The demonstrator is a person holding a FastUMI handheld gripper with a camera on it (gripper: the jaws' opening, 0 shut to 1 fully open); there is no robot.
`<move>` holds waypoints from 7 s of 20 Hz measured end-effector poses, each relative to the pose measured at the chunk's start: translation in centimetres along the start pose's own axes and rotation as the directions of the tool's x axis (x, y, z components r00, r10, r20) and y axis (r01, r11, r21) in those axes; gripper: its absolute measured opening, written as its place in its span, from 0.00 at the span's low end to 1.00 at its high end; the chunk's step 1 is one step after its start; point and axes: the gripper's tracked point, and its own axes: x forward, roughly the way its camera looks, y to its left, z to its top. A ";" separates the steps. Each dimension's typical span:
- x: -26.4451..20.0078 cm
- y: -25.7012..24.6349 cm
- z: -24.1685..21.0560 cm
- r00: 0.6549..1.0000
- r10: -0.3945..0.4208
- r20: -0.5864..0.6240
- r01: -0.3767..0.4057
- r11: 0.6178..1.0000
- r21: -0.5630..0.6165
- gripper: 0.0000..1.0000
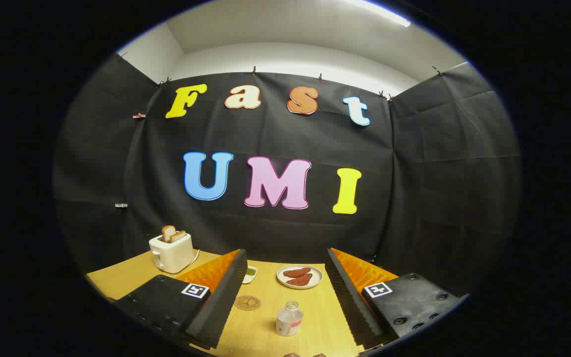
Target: Take the bottle from table, then pour the juice into the cup, finally place the bottle on the coaster
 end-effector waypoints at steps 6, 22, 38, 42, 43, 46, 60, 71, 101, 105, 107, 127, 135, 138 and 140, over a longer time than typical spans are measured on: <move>1.1 -0.3 -1.7 0.999 0.051 -0.011 -0.051 0.999 -0.002 0.97; 2.5 -1.4 -6.6 0.994 0.085 -0.066 -0.086 0.996 0.001 0.97; 5.8 -1.6 -14.2 0.987 0.124 -0.105 -0.124 0.992 0.008 0.97; 6.8 -1.7 -16.9 0.986 0.122 -0.116 -0.124 0.992 -0.014 0.97; 7.0 -1.6 -17.7 0.985 0.120 -0.122 -0.122 0.993 -0.005 0.97; 7.5 -1.7 -20.1 0.983 0.109 -0.146 -0.109 0.994 0.008 0.97; 8.4 -1.1 -27.2 0.971 0.108 -0.213 -0.105 0.994 0.023 0.97; 8.8 -1.5 -29.4 0.957 0.108 -0.269 -0.094 0.994 0.063 0.79; 13.9 9.5 -19.7 0.925 0.296 -0.238 -0.375 0.616 -0.693 0.73; 14.8 11.1 -18.7 0.929 0.300 -0.217 -0.352 0.531 -0.771 0.73; 14.8 12.0 -18.3 0.928 0.308 -0.208 -0.341 0.482 -0.807 0.73; 14.5 18.3 -24.2 0.838 0.456 -0.300 -0.322 -0.030 -0.946 0.73; 15.9 18.4 -25.6 0.834 0.453 -0.315 -0.269 -0.164 -0.949 0.73; 16.2 18.4 -26.3 0.823 0.458 -0.336 -0.268 -0.210 -0.940 0.73; 16.3 18.4 -26.2 0.818 0.467 -0.336 -0.251 -0.236 -0.939 0.73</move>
